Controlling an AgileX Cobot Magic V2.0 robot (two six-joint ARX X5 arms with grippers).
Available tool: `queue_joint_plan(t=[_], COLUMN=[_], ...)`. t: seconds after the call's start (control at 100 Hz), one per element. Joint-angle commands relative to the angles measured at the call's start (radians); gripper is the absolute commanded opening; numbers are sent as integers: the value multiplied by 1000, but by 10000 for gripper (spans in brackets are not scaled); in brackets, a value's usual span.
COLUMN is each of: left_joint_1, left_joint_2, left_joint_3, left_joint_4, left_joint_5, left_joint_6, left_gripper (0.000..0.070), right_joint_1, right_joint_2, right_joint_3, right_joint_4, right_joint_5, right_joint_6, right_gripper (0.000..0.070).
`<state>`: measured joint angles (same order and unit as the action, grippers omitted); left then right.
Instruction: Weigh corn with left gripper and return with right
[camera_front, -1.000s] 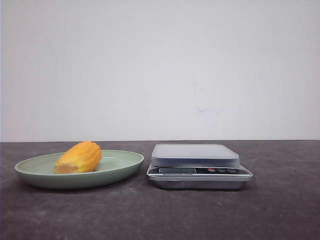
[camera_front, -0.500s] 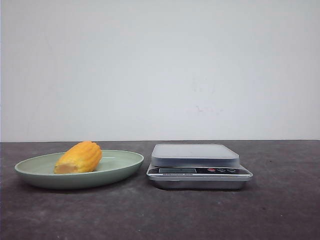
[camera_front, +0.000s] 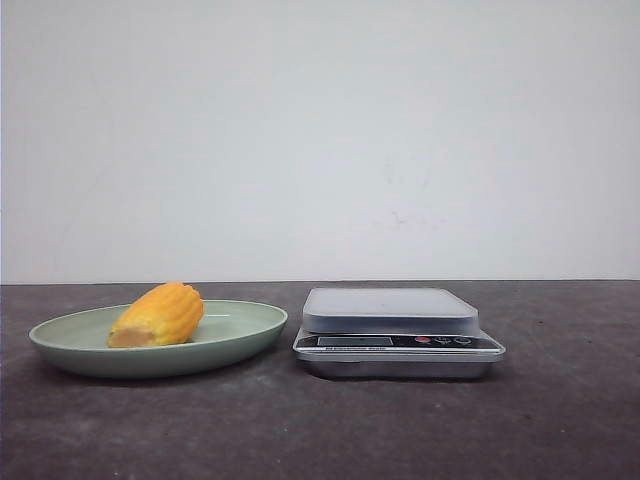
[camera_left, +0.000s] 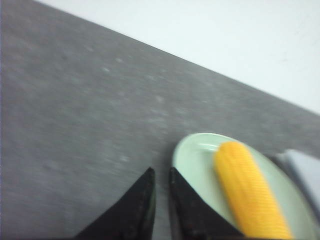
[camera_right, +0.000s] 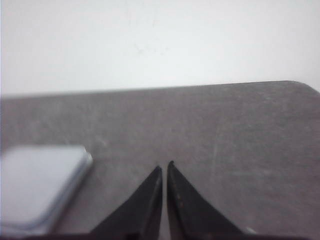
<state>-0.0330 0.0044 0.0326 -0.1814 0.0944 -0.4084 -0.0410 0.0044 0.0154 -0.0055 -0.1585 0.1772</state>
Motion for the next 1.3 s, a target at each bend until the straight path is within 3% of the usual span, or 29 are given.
queue_joint_plan(t=[0.0, 0.09, 0.17, 0.24, 0.29, 0.37, 0.52, 0.62, 0.75, 0.91, 1.13, 1.29], left_joint_1=[0, 0, 0, 0, 0, 0, 0, 0, 0, 0, 0, 0], left_joint_2=[-1, 1, 7, 31, 63, 136, 306, 418, 536, 612, 622, 630], left_joint_3=[20, 93, 197, 297, 377, 517, 793, 990, 1219, 1368, 1373, 1373], left_joint_4=[-31, -123, -229, -257, -252, -238, -295, -393, -519, -603, -703, -822], left_joint_5=[64, 108, 113, 154, 180, 214, 257, 292, 364, 381, 380, 370], left_joint_6=[-82, -80, -79, -92, -147, -202, -87, -12, 61, 91, 111, 163], left_gripper=[11, 11, 11, 11, 11, 11, 11, 11, 12, 12, 37, 40], right_joint_1=[0, 0, 0, 0, 0, 3, 12, 12, 31, 45, 46, 47], right_joint_2=[-1, 0, 4, 36, 68, 133, 272, 385, 494, 510, 502, 488], right_joint_3=[6, 56, 155, 271, 358, 492, 760, 964, 1181, 1258, 1269, 1269], right_joint_4=[72, 98, 11, -109, -178, -214, -263, -414, -622, -650, -812, -848], right_joint_5=[-16, -79, -131, -144, -161, -190, -195, -220, -195, -192, -193, -193], right_joint_6=[214, 291, 341, 325, 289, 219, 135, 66, -50, -53, -32, -33], right_gripper=[9, 6, 5, 5, 5, 5, 5, 5, 5, 5, 5, 5])
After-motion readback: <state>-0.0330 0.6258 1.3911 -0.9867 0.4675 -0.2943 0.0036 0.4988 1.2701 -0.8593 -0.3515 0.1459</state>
